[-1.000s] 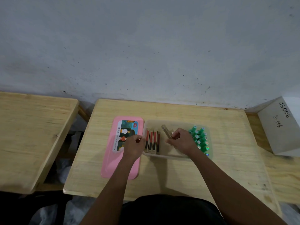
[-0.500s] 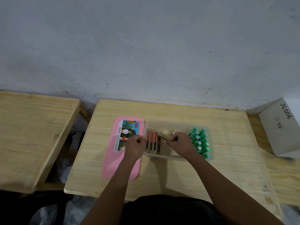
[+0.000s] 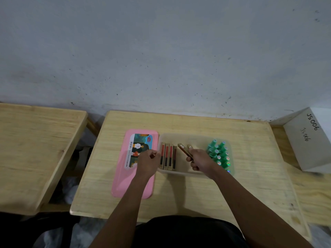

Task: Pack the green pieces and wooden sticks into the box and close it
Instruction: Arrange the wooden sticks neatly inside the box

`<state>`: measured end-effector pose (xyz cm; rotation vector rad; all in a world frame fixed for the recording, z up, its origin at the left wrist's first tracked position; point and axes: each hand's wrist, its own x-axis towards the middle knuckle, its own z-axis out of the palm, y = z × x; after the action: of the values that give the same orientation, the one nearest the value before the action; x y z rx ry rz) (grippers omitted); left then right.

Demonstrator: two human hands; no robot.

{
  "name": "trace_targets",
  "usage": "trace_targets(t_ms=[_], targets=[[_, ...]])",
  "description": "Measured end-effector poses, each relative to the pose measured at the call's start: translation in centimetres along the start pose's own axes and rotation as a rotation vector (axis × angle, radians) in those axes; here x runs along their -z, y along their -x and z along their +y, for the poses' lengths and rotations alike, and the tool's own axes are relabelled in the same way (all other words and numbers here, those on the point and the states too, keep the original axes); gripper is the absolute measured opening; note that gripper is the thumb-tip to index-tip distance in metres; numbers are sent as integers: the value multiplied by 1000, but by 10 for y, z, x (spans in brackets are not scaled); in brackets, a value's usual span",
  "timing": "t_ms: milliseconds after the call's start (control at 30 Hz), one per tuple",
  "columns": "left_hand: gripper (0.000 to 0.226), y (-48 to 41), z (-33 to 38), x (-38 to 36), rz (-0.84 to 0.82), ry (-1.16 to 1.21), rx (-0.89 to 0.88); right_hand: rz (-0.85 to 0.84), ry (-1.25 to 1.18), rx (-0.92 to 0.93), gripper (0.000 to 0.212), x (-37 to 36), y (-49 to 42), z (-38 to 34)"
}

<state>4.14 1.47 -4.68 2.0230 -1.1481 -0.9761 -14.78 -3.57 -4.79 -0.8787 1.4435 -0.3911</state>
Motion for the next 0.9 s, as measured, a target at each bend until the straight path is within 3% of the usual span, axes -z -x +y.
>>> trace_targets(t_ms=[400,600,900], targets=[[20,1,-1,0,4,12,0,-18,-174,-1,38,-1,2,-1],[21,-1,-2,0,6,11,3,62,-50,13,38,-1,-4,2],[21,0,-2,0,-2,0,-10,151,120,50,23,-25,-12,4]])
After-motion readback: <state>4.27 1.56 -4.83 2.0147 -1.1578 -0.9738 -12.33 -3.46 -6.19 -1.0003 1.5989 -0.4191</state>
